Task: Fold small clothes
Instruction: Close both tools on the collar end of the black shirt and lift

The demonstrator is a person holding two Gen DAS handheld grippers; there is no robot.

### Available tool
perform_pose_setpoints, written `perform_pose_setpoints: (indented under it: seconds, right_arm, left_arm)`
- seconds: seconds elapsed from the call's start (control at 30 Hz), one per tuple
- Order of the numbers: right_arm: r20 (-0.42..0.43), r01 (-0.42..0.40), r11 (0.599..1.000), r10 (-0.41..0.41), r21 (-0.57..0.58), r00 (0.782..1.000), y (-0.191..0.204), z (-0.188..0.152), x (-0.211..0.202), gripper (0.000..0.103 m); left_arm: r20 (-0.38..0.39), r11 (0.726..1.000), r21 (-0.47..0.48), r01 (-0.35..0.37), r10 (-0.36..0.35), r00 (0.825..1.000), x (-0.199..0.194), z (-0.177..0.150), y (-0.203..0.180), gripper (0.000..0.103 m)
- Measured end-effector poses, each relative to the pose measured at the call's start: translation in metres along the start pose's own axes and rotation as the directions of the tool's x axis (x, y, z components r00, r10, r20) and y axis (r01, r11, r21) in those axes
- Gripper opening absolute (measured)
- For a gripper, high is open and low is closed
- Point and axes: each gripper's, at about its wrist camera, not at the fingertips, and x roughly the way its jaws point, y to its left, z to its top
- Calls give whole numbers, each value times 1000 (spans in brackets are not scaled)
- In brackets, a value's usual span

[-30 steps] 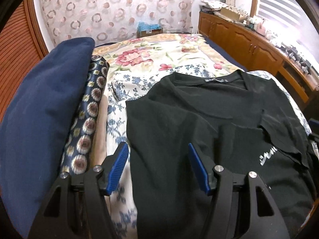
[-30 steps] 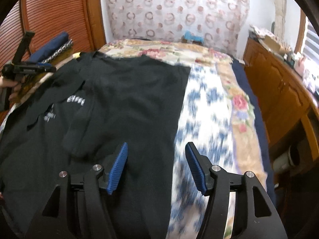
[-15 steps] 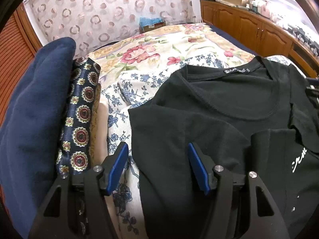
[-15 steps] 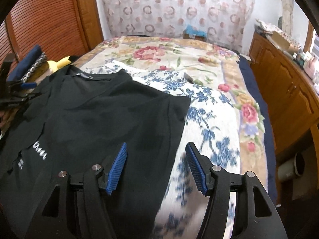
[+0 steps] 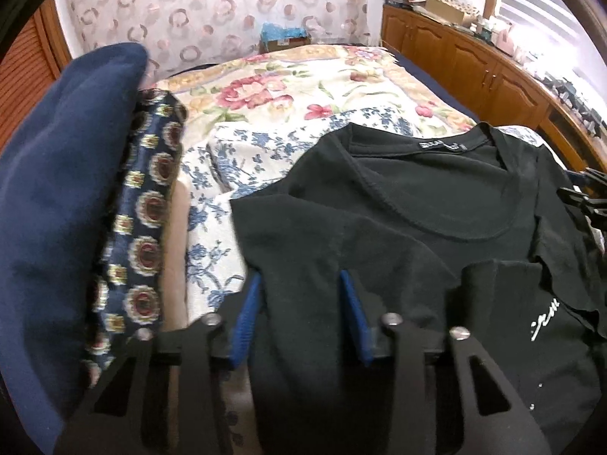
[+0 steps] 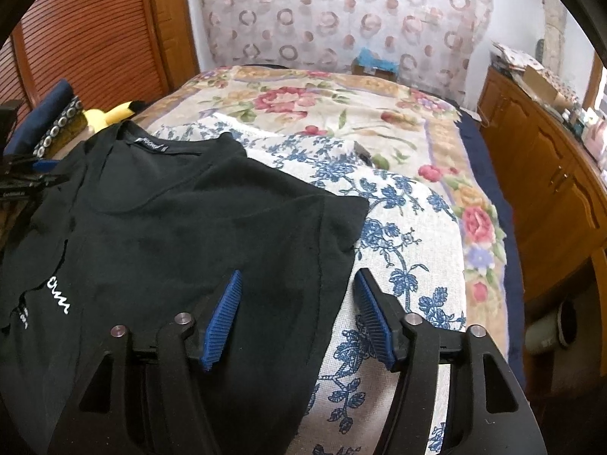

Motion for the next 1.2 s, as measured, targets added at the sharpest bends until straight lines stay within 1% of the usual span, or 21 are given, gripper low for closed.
perform_pose_setpoints:
  seconds: [0.03, 0.07, 0.1, 0.13, 0.17, 0.2, 0.27, 0.37, 0.5, 0.67, 0.77, 0.87, 1.0, 1.1, 1.2]
  right_arm:
    - [-3, -7, 1000, 7, -8, 1000, 1, 1, -1, 45]
    - [-5, -7, 1000, 7, -12, 1000, 3, 1, -1, 41]
    - [-7, -17, 1000, 16, -15, 1000, 3, 1, -1, 38]
    - [-7, -26, 1000, 26, -18, 1000, 4, 1, -2, 28]
    - [-8, -36, 999, 36, -20, 999, 4, 1, -2, 15]
    - [-10, -50, 999, 50, -20, 999, 5, 1, -2, 8]
    - [-7, -56, 998, 56, -23, 998, 7, 0, -2, 5]
    - [25, -51, 998, 52, -26, 998, 11, -2, -8, 4]
    - [88, -65, 998, 66, -15, 994, 14, -5, -29, 4]
    - [149, -94, 996, 94, -10, 984, 23, -11, -64, 3]
    - [170, -95, 995, 97, -16, 981, 32, -23, -87, 3]
    - [186, -102, 995, 103, -14, 977, 42, -42, -110, 3]
    - [208, -103, 995, 99, 9, 973, 53, -80, -142, 3]
    - [203, -123, 992, 116, 21, 972, 64, -111, -162, 3]
    - [177, -118, 993, 113, 20, 978, 79, -136, -180, 3]
  left_arm:
    - [-3, 1000, 2, -3, 3, 1000, 0, 1, -2, 32]
    - [-4, 1000, 7, -3, 3, 1000, -1, 1, -4, 24]
    - [-4, 1000, 13, 0, 0, 1000, -1, 1, -6, 20]
    - [-3, 1000, 19, -8, 8, 1000, -2, 0, -9, 11]
    - [-2, 999, 30, -23, 23, 1000, -3, 0, -11, 8]
    - [1, 999, 39, -30, 30, 1000, -3, 0, -13, 6]
    - [14, 998, 45, -43, 42, 999, -6, -2, -15, 4]
    - [59, 998, 44, -46, 43, 997, -22, -5, -18, 4]
    - [138, 998, 44, -38, 31, 990, -54, -13, -21, 4]
    - [217, 999, 45, 2, -12, 976, -103, -42, -24, 4]
    - [254, 999, 50, 16, -28, 967, -132, -69, -25, 4]
    - [270, 998, 46, 35, -46, 962, -152, -98, -24, 4]
    - [278, 998, 33, 61, -68, 958, -176, -145, -22, 4]
    - [285, 996, 19, 82, -84, 955, -194, -184, -23, 4]
    - [285, 995, 14, 99, -98, 953, -210, -213, -29, 4]
